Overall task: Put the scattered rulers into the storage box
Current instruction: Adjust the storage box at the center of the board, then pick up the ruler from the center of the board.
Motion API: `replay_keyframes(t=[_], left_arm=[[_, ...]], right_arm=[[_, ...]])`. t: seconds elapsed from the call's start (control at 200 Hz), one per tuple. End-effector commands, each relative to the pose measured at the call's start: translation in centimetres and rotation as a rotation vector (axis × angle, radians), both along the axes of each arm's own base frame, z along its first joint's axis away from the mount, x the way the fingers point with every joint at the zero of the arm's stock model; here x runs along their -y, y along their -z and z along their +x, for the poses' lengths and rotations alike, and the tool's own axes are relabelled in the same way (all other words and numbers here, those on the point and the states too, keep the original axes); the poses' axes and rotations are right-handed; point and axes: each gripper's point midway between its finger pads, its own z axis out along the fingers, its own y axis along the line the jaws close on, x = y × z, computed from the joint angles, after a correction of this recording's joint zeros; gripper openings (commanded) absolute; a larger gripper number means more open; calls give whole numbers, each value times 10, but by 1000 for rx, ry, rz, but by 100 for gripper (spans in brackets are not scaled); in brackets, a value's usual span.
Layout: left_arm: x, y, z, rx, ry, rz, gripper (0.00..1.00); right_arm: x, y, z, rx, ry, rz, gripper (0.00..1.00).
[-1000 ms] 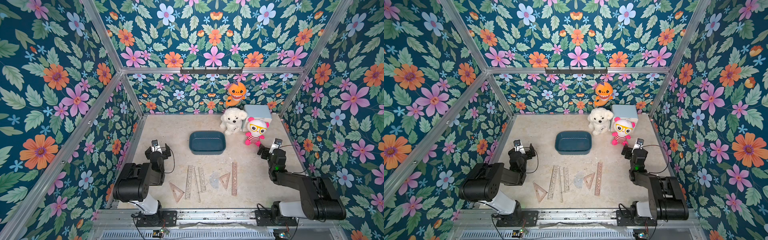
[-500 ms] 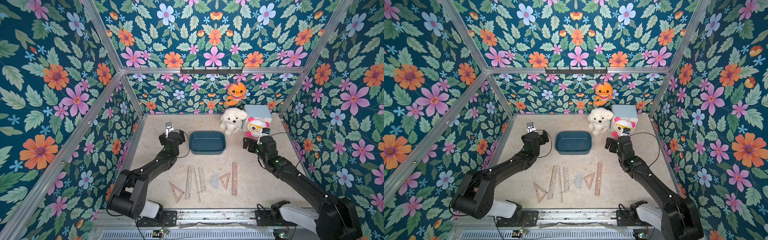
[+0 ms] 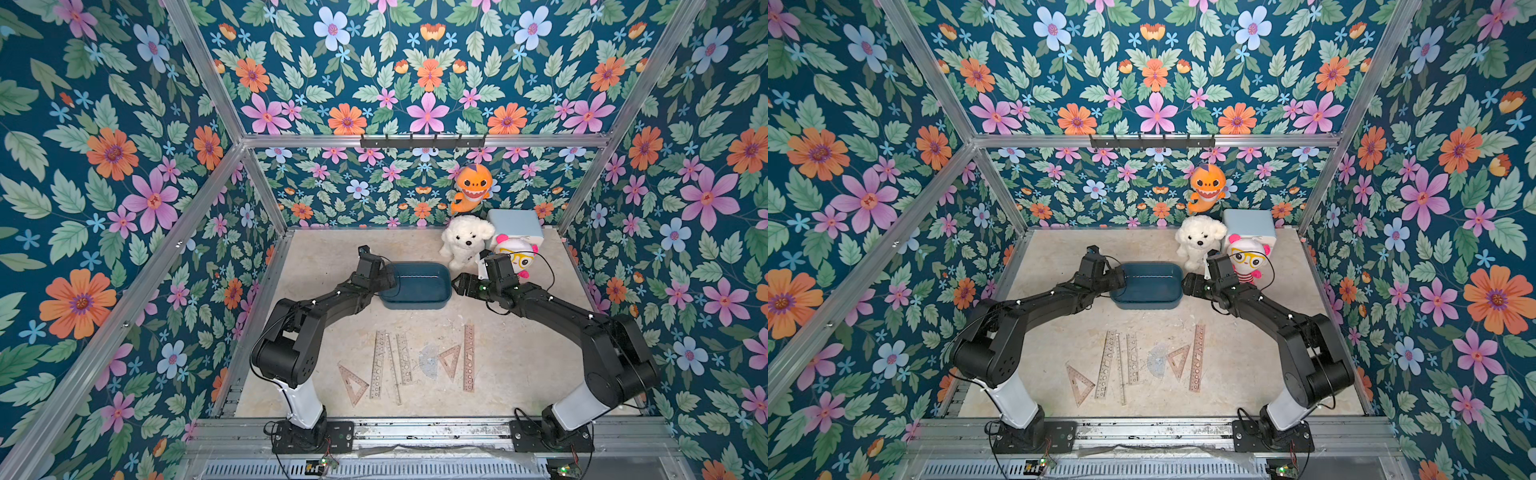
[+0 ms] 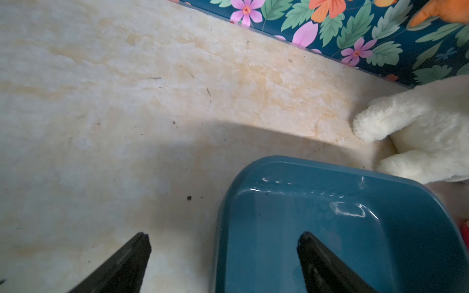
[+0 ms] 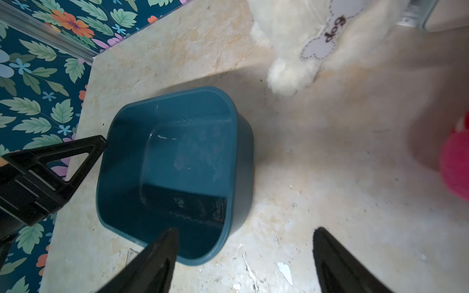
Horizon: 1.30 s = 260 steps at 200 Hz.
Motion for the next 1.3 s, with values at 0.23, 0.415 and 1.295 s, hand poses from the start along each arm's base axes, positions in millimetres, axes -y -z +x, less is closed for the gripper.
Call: replay_keyframes(t=[0.23,0.415,1.295], left_arm=[[19,-4,-7,-60,68,-78,93],[27,-9,-32,-94,126,-45,93],[26,-28,-76,-116,91,10,90]], right_arm=[[-5,13,-6,-79,-64,-43,67],[31,12,-52,-114,63,-175,62],[-31,51,-184,-254,3,-267,54]])
